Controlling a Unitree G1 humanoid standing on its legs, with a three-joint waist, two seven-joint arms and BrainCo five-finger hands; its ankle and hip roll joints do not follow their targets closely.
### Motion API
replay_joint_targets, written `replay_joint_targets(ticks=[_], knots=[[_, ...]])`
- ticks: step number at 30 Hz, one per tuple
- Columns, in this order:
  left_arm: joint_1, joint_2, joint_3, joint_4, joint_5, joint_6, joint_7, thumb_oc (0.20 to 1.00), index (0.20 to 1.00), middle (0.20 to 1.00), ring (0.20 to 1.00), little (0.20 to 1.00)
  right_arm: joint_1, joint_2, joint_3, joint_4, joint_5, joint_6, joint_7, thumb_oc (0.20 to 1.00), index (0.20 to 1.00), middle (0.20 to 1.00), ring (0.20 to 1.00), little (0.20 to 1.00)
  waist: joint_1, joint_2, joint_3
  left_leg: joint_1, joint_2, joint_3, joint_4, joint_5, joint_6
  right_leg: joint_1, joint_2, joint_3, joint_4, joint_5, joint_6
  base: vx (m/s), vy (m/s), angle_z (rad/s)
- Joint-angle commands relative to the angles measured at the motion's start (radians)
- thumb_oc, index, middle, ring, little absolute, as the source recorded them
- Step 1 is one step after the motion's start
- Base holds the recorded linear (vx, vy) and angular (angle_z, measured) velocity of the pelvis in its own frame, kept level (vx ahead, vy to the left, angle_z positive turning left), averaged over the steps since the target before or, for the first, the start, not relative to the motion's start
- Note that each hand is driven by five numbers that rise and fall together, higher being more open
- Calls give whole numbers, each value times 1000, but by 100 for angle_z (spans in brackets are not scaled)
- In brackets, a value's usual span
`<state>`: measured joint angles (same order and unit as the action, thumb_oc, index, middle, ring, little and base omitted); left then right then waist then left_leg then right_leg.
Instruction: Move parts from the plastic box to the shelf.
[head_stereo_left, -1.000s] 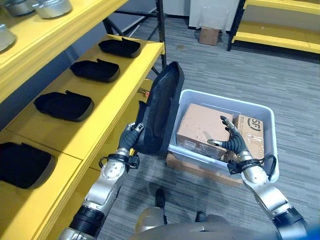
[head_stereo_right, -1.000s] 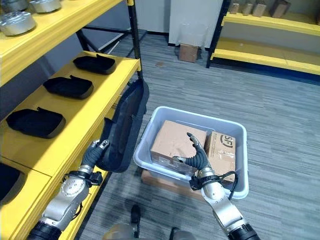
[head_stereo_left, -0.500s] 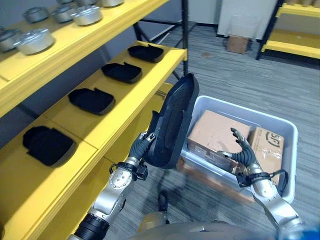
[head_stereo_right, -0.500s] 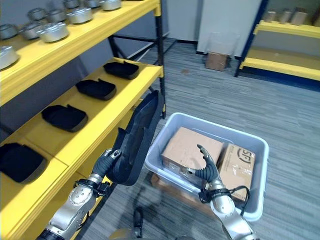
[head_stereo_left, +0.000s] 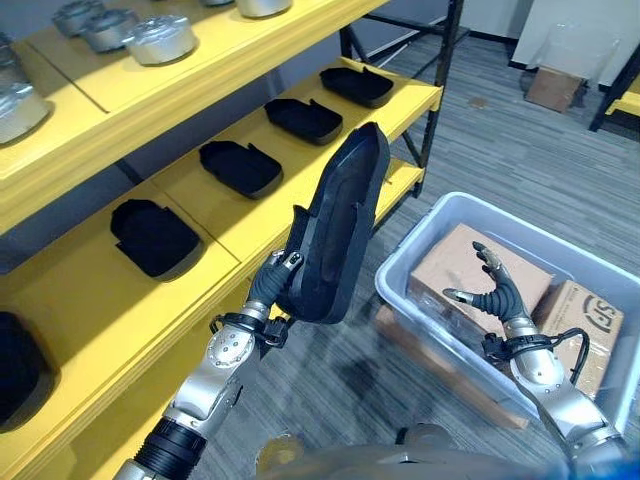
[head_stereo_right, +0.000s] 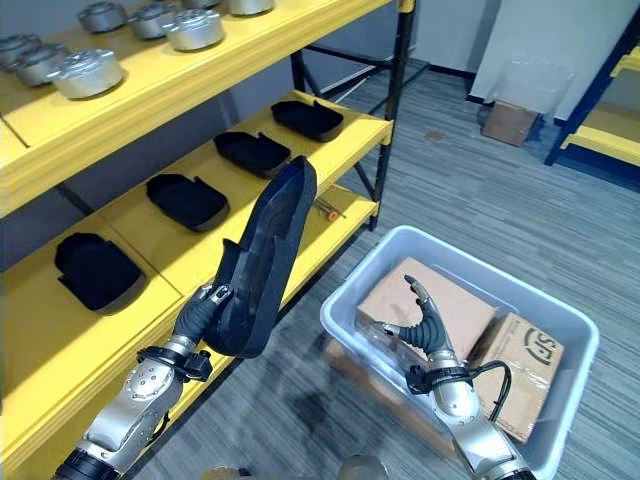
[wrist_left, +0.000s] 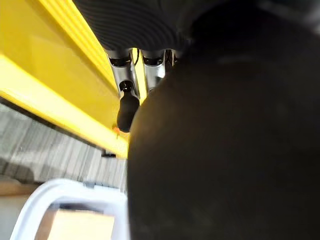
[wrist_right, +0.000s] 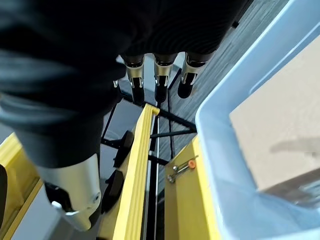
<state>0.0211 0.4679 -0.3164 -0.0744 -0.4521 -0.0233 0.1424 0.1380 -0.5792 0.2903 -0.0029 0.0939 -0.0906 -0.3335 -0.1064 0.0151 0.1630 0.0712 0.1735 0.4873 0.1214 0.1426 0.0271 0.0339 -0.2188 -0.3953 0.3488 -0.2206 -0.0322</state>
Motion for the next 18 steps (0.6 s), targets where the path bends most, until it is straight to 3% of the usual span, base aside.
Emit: replay_joint_targets(ticks=[1,10,18], knots=[[-67,-5,82,-27,-4,-60,50,200,200,200,200,200,-31,1,0,-13,-1,-69,5,1000,1000,1000,1000,1000,8,2,-18,26,89,18,26,-69,-148,55,85,5,-248,118,69,-45,296,66],[-13,7,120,-26,25,-58,42,200,200,200,200,200,-43,25,20,-9,-10,-68,39,1000,1000,1000,1000,1000,56,2,-26,39,17,-6,-71,-131,-110,78,34,-29,-269,159,113,-60,284,38],[79,27,175,-54,62,-51,12,200,200,200,200,200,-51,36,33,-58,6,-51,109,1000,1000,1000,1000,1000,128,-8,-21,38,-21,-44,-134,-130,-90,85,1,-76,-273,181,157,-81,230,23]])
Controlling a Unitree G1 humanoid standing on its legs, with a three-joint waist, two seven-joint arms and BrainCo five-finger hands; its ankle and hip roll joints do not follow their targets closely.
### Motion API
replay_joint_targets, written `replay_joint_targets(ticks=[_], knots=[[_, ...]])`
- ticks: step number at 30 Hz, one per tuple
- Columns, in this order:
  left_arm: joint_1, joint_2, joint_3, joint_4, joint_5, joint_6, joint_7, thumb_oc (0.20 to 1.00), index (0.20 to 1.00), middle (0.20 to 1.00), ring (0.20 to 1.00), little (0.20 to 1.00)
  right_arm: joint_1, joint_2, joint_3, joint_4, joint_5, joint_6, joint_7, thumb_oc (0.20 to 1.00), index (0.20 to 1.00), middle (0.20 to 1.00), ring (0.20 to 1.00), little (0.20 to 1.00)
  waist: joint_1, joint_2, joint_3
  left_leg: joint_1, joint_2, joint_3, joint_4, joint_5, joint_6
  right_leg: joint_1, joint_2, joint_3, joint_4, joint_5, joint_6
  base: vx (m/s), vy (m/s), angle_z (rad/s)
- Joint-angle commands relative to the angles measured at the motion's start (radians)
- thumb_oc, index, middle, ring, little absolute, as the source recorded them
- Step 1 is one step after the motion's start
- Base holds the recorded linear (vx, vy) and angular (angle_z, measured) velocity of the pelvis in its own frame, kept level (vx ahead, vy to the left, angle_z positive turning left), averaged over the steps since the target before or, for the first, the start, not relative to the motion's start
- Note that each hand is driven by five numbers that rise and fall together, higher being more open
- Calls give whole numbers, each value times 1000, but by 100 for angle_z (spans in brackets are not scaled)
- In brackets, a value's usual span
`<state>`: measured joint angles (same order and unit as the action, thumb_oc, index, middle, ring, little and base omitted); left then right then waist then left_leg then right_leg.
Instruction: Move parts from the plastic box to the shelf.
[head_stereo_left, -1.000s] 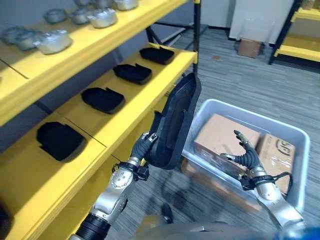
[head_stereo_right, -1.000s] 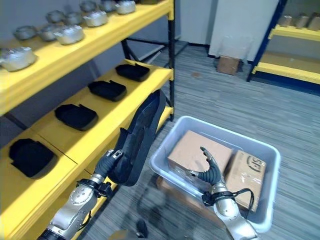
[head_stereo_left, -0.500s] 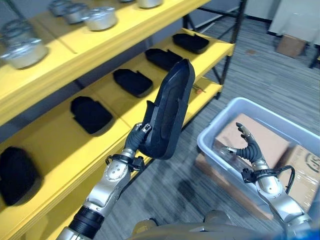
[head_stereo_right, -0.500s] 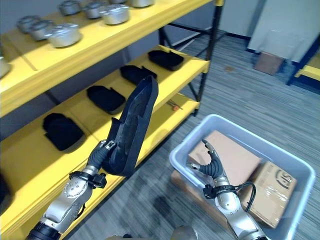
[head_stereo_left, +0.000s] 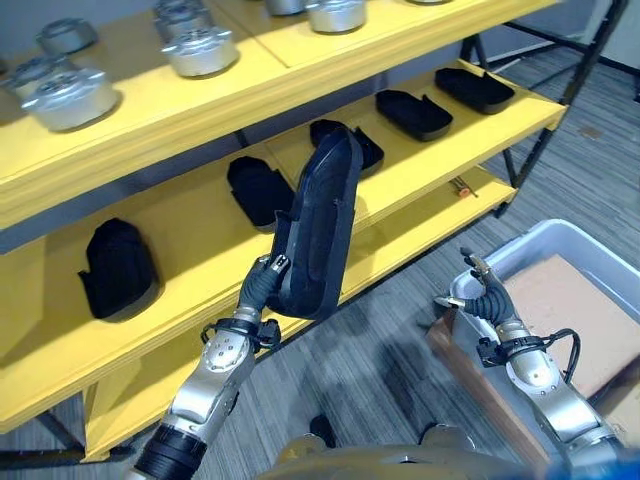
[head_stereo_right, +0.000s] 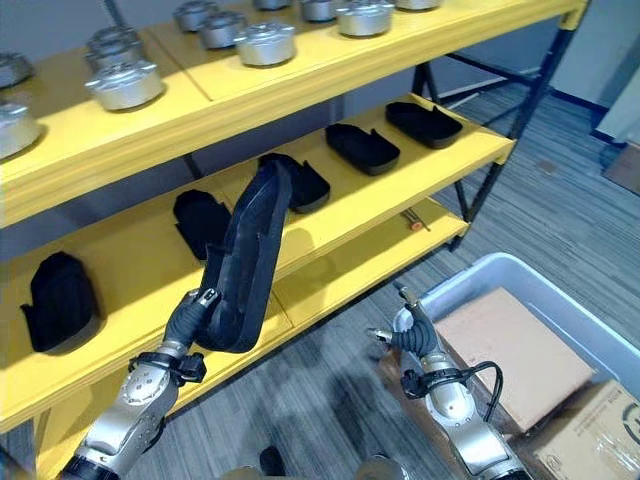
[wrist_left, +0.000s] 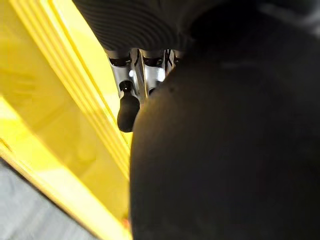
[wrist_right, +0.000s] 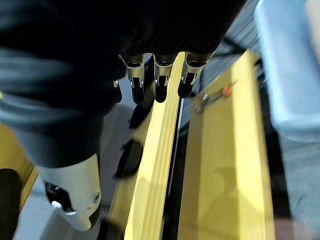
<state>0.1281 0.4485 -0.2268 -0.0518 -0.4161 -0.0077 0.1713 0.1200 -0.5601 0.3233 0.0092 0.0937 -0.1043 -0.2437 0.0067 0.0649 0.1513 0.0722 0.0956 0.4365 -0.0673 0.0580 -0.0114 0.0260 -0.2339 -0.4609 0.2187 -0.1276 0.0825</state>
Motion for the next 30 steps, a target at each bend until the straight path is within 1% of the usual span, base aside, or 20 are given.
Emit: replay_joint_targets(ticks=[1,2,5,9,11,15,17,18,19,21,22,23,24,25,26,27,28,29,30], knots=[[-18,48,91,-80,24,-62,-21,200,200,200,200,200,-34,17,2,-77,12,-32,26,1000,1000,1000,1000,1000,23,-59,-6,34,53,4,52,-45,-50,93,13,-15,-144,91,46,-60,154,27],[-15,48,93,-81,24,-60,-21,200,200,200,200,200,-34,17,2,-79,12,-31,30,1000,1000,1000,1000,1000,25,-60,-6,33,52,2,52,-45,-49,93,12,-16,-144,92,47,-77,171,28],[10,52,101,-82,32,-71,-25,200,200,200,200,200,-49,17,14,-82,21,-32,41,1000,1000,1000,1000,1000,58,-66,9,22,36,-7,41,-44,-41,90,-3,-40,-153,108,66,-90,176,25],[19,54,105,-83,37,-83,-18,200,200,200,200,200,-61,19,21,-85,16,-38,51,1000,1000,1000,1000,1000,74,-68,17,15,27,-9,34,-41,-35,89,-14,-55,-164,123,79,-76,130,26],[26,58,113,-85,35,-90,-26,200,200,200,200,200,-72,18,28,-93,13,-41,55,1000,1000,1000,1000,1000,92,-69,22,7,14,-12,24,-37,-29,87,-26,-70,-171,137,91,-103,158,12],[23,62,114,-75,46,-95,-41,200,200,200,200,200,-91,22,37,-98,22,-30,52,1000,1000,1000,1000,1000,114,-67,24,2,-3,-9,11,-33,-20,90,-53,-95,-174,163,103,-85,172,17],[18,63,114,-66,50,-95,-55,200,200,200,200,200,-105,27,37,-99,26,-24,48,1000,1000,1000,1000,1000,128,-66,21,4,-24,-7,-5,-31,-12,97,-68,-117,-175,186,113,-89,228,22],[14,62,114,-64,47,-86,-62,200,200,200,200,200,-111,32,38,-103,21,-17,46,1000,1000,1000,1000,1000,135,-65,19,7,-39,-3,-12,-35,-5,95,-81,-133,-172,212,122,-72,185,19],[14,61,113,-62,49,-84,-65,200,200,200,200,200,-113,33,39,-105,20,-14,45,1000,1000,1000,1000,1000,138,-65,19,7,-43,-1,-13,-38,-2,93,-85,-140,-170,221,125,-66,169,19],[11,59,113,-58,58,-86,-77,200,200,200,200,200,-123,41,45,-107,10,-6,39,1000,1000,1000,1000,1000,149,-63,20,16,-56,17,-17,-50,7,79,-111,-186,-152,259,135,-68,154,20],[8,56,116,-58,64,-83,-86,200,200,200,200,200,-132,45,47,-112,4,3,38,1000,1000,1000,1000,1000,158,-59,21,19,-61,29,-19,-54,12,79,-123,-219,-137,263,139,-73,167,21],[2,54,114,-57,66,-79,-88,200,200,200,200,200,-138,47,51,-114,5,12,35,1000,1000,1000,1000,1000,160,-55,20,17,-65,28,-20,-55,17,76,-124,-223,-116,257,139,-62,149,18],[-5,53,112,-56,66,-73,-87,200,200,200,200,200,-141,48,53,-115,7,17,33,1000,1000,1000,1000,1000,158,-53,19,15,-70,25,-20,-56,23,74,-113,-217,-99,245,134,-33,94,9],[-13,55,108,-52,69,-69,-81,200,200,200,200,200,-141,47,55,-116,11,18,34,1000,1000,1000,1000,1000,150,-54,19,11,-75,15,-20,-59,30,64,-86,-191,-81,215,124,-4,52,4],[-22,59,102,-47,69,-67,-74,200,200,200,200,200,-136,43,53,-120,13,15,39,1000,1000,1000,1000,1000,138,-59,20,7,-82,-1,-20,-64,35,52,-41,-149,-71,181,111,26,21,7],[-25,61,100,-45,68,-65,-71,200,200,200,200,200,-130,41,50,-122,15,11,44,1000,1000,1000,1000,1000,129,-63,21,5,-87,-13,-19,-65,38,47,-12,-121,-70,167,106,78,-14,8],[-20,60,97,-43,68,-65,-72,200,200,200,200,200,-114,33,42,-125,19,2,49,1000,1000,1000,1000,1000,118,-74,20,6,-97,-30,-19,-64,36,45,41,-79,-83,153,96,92,-17,14],[-15,59,96,-43,68,-67,-73,200,200,200,200,200,-106,29,36,-123,23,-6,53,1000,1000,1000,1000,1000,111,-80,21,5,-104,-40,-18,-64,34,45,68,-57,-98,152,91,122,-40,21],[-9,57,90,-44,67,-71,-69,200,200,200,200,200,-95,24,28,-118,27,-19,61,1000,1000,1000,1000,1000,104,-88,20,5,-112,-51,-16,-63,27,58,112,-34,-141,142,74,128,-50,16]])
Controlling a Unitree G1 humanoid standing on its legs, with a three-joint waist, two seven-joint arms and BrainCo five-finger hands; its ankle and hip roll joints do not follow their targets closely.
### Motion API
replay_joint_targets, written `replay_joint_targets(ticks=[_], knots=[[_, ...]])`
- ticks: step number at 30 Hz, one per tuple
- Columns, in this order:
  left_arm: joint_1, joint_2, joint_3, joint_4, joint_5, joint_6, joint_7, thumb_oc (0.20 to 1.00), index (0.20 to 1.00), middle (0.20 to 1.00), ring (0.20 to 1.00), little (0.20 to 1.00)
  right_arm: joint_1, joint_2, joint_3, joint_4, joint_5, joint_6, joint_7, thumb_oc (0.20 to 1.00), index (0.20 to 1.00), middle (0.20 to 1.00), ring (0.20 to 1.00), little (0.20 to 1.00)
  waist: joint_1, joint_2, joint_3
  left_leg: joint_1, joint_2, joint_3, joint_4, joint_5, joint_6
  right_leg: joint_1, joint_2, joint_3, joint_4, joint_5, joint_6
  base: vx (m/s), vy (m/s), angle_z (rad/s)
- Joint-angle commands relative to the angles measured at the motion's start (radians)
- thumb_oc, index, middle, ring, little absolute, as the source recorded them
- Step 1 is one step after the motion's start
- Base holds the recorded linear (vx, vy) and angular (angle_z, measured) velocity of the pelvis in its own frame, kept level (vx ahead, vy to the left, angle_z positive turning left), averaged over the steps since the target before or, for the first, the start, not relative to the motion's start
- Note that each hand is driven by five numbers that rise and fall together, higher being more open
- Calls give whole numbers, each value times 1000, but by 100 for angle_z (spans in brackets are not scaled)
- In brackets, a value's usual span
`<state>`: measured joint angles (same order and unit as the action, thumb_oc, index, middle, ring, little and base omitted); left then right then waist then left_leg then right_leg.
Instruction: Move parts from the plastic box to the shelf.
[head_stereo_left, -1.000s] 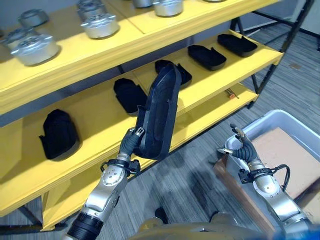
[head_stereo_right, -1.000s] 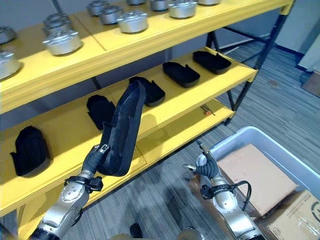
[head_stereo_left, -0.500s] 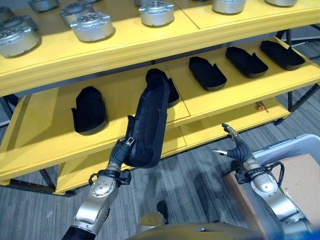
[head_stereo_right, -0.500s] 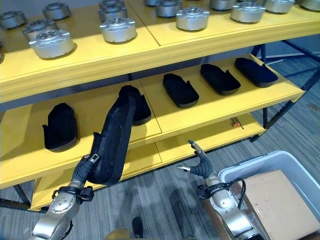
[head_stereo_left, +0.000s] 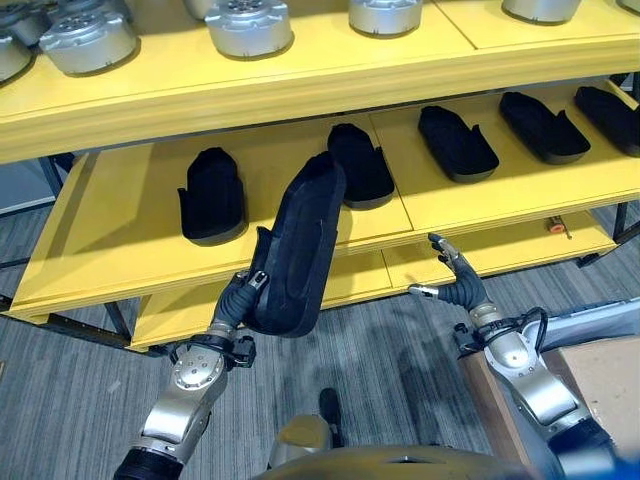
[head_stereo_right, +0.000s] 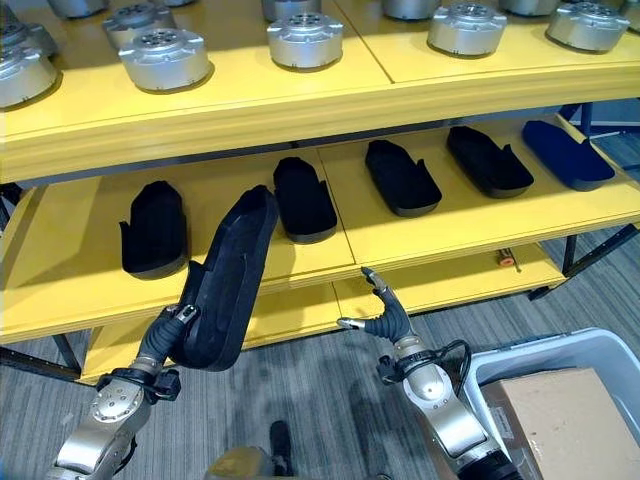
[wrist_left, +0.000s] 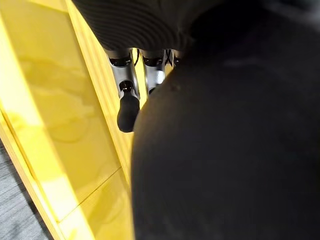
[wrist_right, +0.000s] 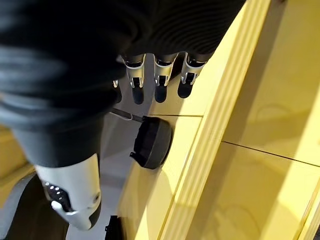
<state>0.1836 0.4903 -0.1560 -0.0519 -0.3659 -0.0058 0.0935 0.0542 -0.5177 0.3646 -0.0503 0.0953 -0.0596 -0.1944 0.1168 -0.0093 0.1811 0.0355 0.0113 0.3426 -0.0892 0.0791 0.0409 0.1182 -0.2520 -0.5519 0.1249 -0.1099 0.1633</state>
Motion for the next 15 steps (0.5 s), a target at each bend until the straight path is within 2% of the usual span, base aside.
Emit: replay_joint_targets(ticks=[1,3,5,6,15], knots=[[-63,11,13,-43,14,-73,12,200,200,200,200,200,-24,-21,-17,-49,24,-78,16,1000,1000,1000,1000,1000,-13,-20,-10,41,-36,29,8,-83,-30,-26,161,84,-88,121,-21,142,-59,10],[-57,1,-5,-43,15,-75,21,200,200,200,200,200,-9,-25,-28,-28,23,-110,26,1000,1000,1000,1000,1000,-36,-27,-8,34,-53,-13,30,-87,-36,-19,207,164,-152,129,-38,151,-42,18],[-54,-7,-28,-34,22,-94,21,200,200,200,200,200,5,-24,-34,-12,11,-132,19,1000,1000,1000,1000,1000,-66,-30,-9,16,-62,-35,55,-82,-25,-31,234,244,-175,146,-62,87,-32,51],[-58,-17,-41,-26,30,-95,17,200,200,200,200,200,10,-22,-36,7,-3,-148,13,1000,1000,1000,1000,1000,-82,-29,-18,26,-64,-50,53,-91,-23,-25,234,269,-185,146,-61,105,-39,49],[-50,-14,-45,-13,12,-90,-2,200,200,200,200,200,34,-15,-58,50,2,-158,17,1000,1000,1000,1000,1000,-114,-9,-68,61,-63,-60,47,-104,-33,-27,227,296,-166,127,-58,133,-47,21]])
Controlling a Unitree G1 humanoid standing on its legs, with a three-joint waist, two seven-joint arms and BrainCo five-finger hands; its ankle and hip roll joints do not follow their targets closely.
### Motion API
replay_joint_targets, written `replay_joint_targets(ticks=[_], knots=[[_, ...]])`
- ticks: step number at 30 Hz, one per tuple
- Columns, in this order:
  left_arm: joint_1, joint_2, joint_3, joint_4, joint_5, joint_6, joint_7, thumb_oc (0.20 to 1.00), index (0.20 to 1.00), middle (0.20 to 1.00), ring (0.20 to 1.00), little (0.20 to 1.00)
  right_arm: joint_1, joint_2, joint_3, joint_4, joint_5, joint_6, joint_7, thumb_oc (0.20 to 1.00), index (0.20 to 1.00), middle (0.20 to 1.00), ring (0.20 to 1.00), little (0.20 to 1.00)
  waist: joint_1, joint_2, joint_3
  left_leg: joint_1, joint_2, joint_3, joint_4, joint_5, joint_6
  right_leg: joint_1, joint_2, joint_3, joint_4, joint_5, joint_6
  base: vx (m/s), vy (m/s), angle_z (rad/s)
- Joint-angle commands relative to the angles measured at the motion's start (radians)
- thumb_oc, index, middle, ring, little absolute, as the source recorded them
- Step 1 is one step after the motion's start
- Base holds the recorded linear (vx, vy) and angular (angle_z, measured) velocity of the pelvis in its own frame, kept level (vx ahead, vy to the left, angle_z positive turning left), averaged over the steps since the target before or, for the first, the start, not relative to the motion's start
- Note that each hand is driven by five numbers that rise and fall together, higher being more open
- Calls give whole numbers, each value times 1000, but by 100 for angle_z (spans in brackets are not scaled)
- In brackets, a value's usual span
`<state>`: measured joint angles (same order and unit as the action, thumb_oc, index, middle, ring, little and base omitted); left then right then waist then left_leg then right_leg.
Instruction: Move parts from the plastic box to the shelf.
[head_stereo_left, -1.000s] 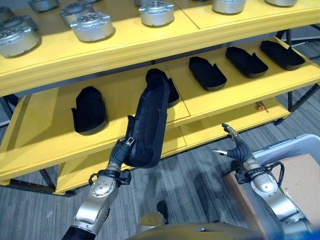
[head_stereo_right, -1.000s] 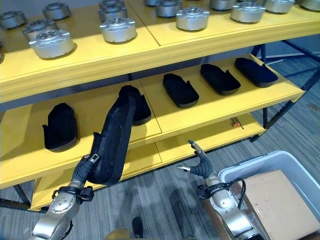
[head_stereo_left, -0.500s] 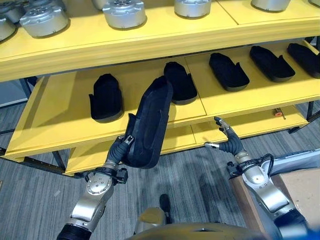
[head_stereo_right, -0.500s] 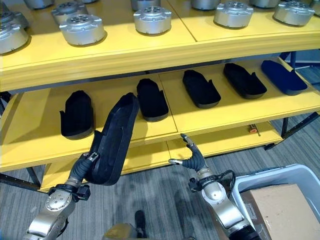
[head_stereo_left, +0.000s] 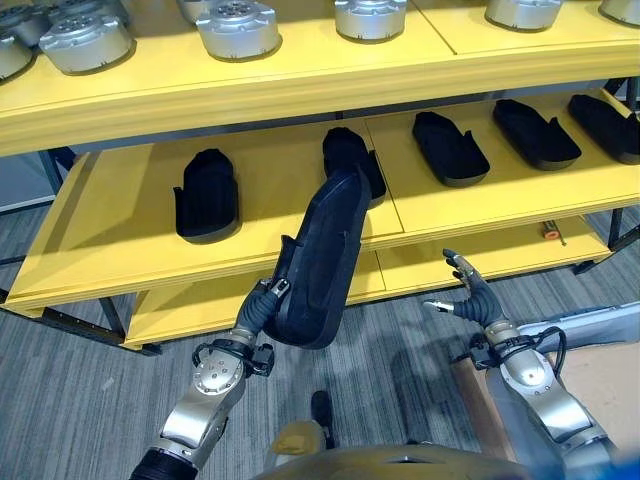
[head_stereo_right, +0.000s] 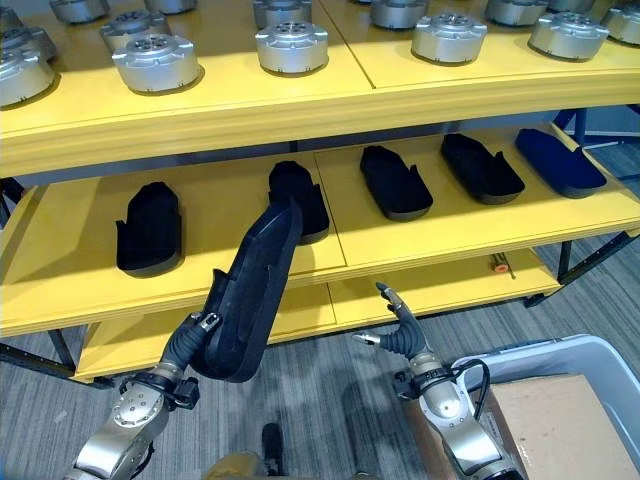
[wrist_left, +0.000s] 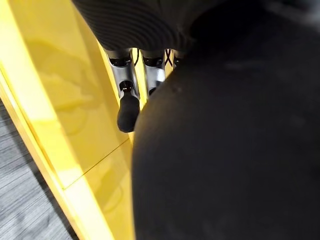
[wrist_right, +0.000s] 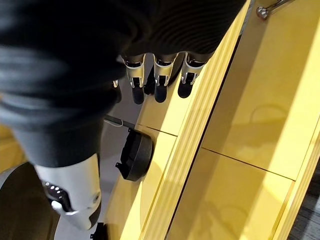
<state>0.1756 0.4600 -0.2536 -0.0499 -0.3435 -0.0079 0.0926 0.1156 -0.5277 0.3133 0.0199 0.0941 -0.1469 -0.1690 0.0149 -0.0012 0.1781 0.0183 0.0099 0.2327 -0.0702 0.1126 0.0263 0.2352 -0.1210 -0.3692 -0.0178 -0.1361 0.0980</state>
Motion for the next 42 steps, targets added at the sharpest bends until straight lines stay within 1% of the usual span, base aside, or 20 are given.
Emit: replay_joint_targets(ticks=[1,6,8,10,11,13,15,17,18,19,21,22,23,25,27,31,32,35,37,42], knots=[[-40,19,54,-12,-10,-88,-5,200,200,200,200,200,-24,-5,-9,-21,1,-69,-10,1000,1000,1000,1000,1000,-13,-17,-69,75,-62,54,31,-136,-19,-150,96,114,-18,153,6,98,-62,14],[-39,27,64,-15,-10,-71,-14,200,200,200,200,200,-11,-4,-22,-11,5,-63,-10,1000,1000,1000,1000,1000,-25,-12,-75,74,-63,70,53,-150,-22,-153,94,110,-11,142,3,81,-72,1],[-48,31,59,-16,-7,-63,-12,200,200,200,200,200,-6,-6,-28,-5,7,-62,-15,1000,1000,1000,1000,1000,-36,-12,-74,75,-62,96,107,-185,-33,-143,83,107,-14,131,6,108,-77,5],[-61,36,54,-17,-11,-57,-18,200,200,200,200,200,-2,-9,-38,1,1,-64,-27,1000,1000,1000,1000,1000,-46,-21,-61,46,-27,162,194,-208,-48,-134,59,83,-14,135,2,22,-76,15],[-82,38,46,-16,-13,-56,-23,200,200,200,200,200,-3,-16,-44,7,0,-63,-45,1000,1000,1000,1000,1000,-61,-29,-46,25,40,234,262,-198,-72,-136,41,58,-4,136,-4,-51,-50,25],[-101,36,37,-12,-16,-52,-17,200,200,200,200,200,-12,-22,-41,23,-7,-69,-61,1000,1000,1000,1000,1000,-70,-27,-31,8,100,261,317,-177,-96,-137,38,42,17,124,-13,-36,-29,53],[-111,32,32,-12,-22,-48,8,200,200,200,200,200,-39,-29,-27,47,-17,-79,-78,1000,1000,1000,1000,1000,-67,-20,-19,3,141,241,325,-143,-103,-145,36,35,47,109,-31,-19,44,42],[-109,34,39,-17,-27,-46,12,200,200,200,200,200,-46,-33,-23,50,-17,-79,-80,1000,1000,1000,1000,1000,-65,-18,-19,8,152,229,313,-130,-105,-147,35,34,56,103,-35,6,84,-13],[-103,35,52,-24,-30,-42,16,200,200,200,200,200,-47,-38,-24,46,-18,-75,-78,1000,1000,1000,1000,1000,-63,-16,-20,19,173,211,292,-99,-115,-145,34,36,63,93,-43,36,180,-5],[-93,38,71,-31,-35,-41,14,200,200,200,200,200,-41,-51,-33,34,-22,-65,-76,1000,1000,1000,1000,1000,-60,-12,-25,27,213,186,261,-41,-139,-142,31,40,70,80,-49,36,218,8],[-86,40,84,-32,-42,-44,11,200,200,200,200,200,-33,-63,-39,28,-20,-68,-74,1000,1000,1000,1000,1000,-62,-11,-31,39,256,175,228,1,-154,-144,20,33,91,62,-54,10,237,-3],[-81,43,92,-29,-52,-51,11,200,200,200,200,200,-23,-73,-41,17,-17,-64,-80,1000,1000,1000,1000,1000,-68,-7,-35,48,306,170,199,60,-171,-153,5,24,123,42,-59,-22,338,-12],[-82,44,97,-26,-59,-50,16,200,200,200,200,200,-17,-78,-45,7,-14,-59,-79,1000,1000,1000,1000,1000,-75,-4,-35,50,336,172,195,85,-176,-162,-8,18,155,23,-65,-27,327,-7],[-89,48,98,-12,-73,-52,16,200,200,200,200,200,-8,-81,-48,7,-15,-61,-81,1000,1000,1000,1000,1000,-86,6,-36,70,345,194,177,68,-176,-179,-21,1,210,-6,-70,-35,294,-10],[-99,51,94,5,-91,-37,4,200,200,200,200,200,3,-79,-50,13,-11,-62,-85,1000,1000,1000,1000,1000,-90,15,-32,68,353,195,182,77,-182,-186,-31,-3,252,-31,-76,-26,314,22],[-119,39,78,11,-74,-38,-7,200,200,200,200,200,-2,-66,-45,31,4,-52,-86,1000,1000,1000,1000,1000,-91,24,-18,54,334,200,222,63,-177,-168,-39,-1,256,-32,-79,-16,297,21],[-122,32,68,5,-78,-29,2,200,200,200,200,200,4,-57,-49,36,-8,-60,-83,1000,1000,1000,1000,1000,-91,28,-17,55,303,196,217,31,-163,-160,-51,11,243,-16,-65,-19,350,22],[-122,28,65,5,-75,-32,8,200,200,200,200,200,9,-51,-52,40,-22,-70,-82,1000,1000,1000,1000,1000,-90,30,-17,62,269,193,204,-9,-146,-150,-64,25,221,5,-47,-14,278,25],[-114,29,71,11,-54,-38,17,200,200,200,200,200,6,-40,-51,43,-29,-66,-80,1000,1000,1000,1000,1000,-81,25,-25,87,213,196,161,-83,-120,-139,-90,25,190,42,-14,-6,395,31],[-84,49,103,6,-12,-52,29,200,200,200,200,200,-6,-25,-61,31,-41,-62,-55,1000,1000,1000,1000,1000,-48,16,-31,109,157,171,103,-108,-97,-133,-115,17,139,92,35,-6,228,17]])
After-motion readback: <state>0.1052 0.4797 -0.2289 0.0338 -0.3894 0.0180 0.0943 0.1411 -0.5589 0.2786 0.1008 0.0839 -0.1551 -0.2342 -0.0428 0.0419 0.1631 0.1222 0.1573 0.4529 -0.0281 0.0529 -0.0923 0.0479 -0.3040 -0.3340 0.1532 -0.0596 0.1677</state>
